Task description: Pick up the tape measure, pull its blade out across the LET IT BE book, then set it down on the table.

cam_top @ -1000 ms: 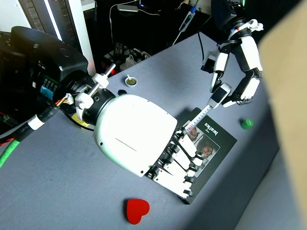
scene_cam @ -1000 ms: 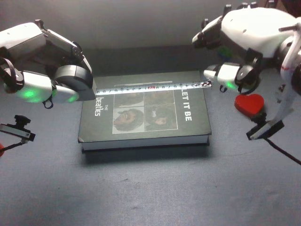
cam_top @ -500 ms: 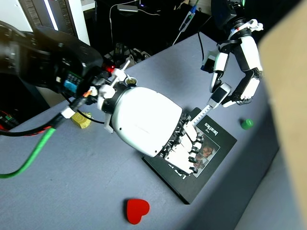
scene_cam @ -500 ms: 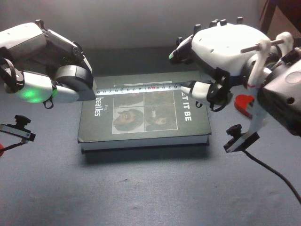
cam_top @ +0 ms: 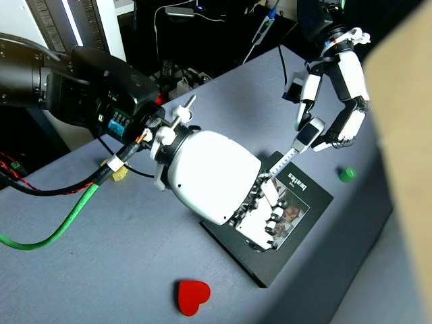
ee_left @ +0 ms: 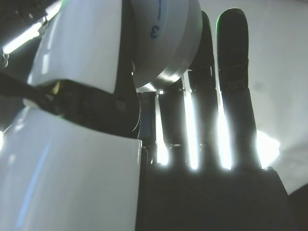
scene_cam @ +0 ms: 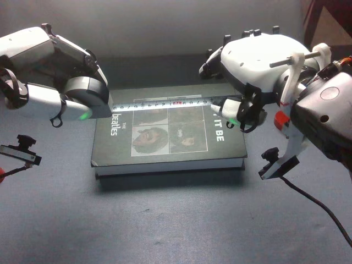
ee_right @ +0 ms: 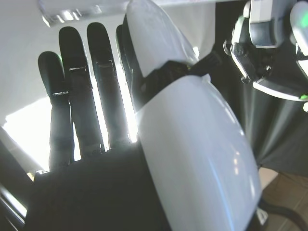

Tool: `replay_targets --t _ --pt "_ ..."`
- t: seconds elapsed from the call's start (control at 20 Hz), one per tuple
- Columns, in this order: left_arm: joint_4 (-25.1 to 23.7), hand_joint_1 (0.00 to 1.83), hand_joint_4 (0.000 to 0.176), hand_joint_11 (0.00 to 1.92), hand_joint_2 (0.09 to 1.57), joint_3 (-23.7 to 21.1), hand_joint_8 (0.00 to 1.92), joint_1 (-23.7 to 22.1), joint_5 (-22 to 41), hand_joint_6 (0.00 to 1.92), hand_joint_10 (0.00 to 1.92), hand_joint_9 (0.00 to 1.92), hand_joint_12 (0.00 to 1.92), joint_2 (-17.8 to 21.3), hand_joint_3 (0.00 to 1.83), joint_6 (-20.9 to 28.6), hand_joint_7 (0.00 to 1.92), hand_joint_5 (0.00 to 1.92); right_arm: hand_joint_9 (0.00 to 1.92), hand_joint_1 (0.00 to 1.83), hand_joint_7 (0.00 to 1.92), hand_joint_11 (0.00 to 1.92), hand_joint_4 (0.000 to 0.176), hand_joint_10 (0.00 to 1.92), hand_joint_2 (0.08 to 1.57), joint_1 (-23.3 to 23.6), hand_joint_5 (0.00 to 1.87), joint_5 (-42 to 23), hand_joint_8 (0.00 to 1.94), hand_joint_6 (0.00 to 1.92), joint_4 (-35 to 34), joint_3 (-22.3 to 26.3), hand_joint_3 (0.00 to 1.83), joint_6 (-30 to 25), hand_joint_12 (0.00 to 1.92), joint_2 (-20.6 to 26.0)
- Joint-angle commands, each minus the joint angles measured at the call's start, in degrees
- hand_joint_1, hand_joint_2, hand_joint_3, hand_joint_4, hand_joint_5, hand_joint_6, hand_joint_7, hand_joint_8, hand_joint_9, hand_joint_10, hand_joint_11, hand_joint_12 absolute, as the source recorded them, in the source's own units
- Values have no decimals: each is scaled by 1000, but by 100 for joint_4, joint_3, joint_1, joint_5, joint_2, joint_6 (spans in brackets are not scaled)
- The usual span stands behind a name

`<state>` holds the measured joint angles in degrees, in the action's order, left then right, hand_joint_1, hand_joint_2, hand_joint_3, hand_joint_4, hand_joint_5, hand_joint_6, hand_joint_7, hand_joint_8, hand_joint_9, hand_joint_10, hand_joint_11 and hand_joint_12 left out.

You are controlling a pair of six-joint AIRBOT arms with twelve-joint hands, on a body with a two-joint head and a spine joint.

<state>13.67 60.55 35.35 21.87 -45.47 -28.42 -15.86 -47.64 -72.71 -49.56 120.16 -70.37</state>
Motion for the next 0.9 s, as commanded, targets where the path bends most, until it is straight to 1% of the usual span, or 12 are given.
replay_targets --t 0.0,0.45,0.6,0.85 --pt "23 1383 0 724 1070 -11 486 -56 694 951 1113 959 1004 26 0 58 1219 978 681 1050 773 248 0 154 1179 43 720 -261 11 11 415 15 0 3 1229 25" --pt "23 1382 0 752 1072 -14 479 -58 693 960 1122 932 1022 24 0 58 1242 971 703 1052 785 265 0 152 1179 32 736 -153 12 12 297 13 0 62 1228 -18" --pt "23 1383 0 714 1072 -14 479 -52 694 959 1118 941 1007 26 0 58 1239 965 705 1054 790 269 0 150 1180 31 740 -166 13 13 294 -3 0 67 1228 -55" --pt "23 1383 0 726 1072 -18 481 -46 694 959 1121 941 1017 26 0 58 1233 972 707 1057 796 275 0 146 1180 41 747 -185 13 13 294 -35 0 71 1225 -99"
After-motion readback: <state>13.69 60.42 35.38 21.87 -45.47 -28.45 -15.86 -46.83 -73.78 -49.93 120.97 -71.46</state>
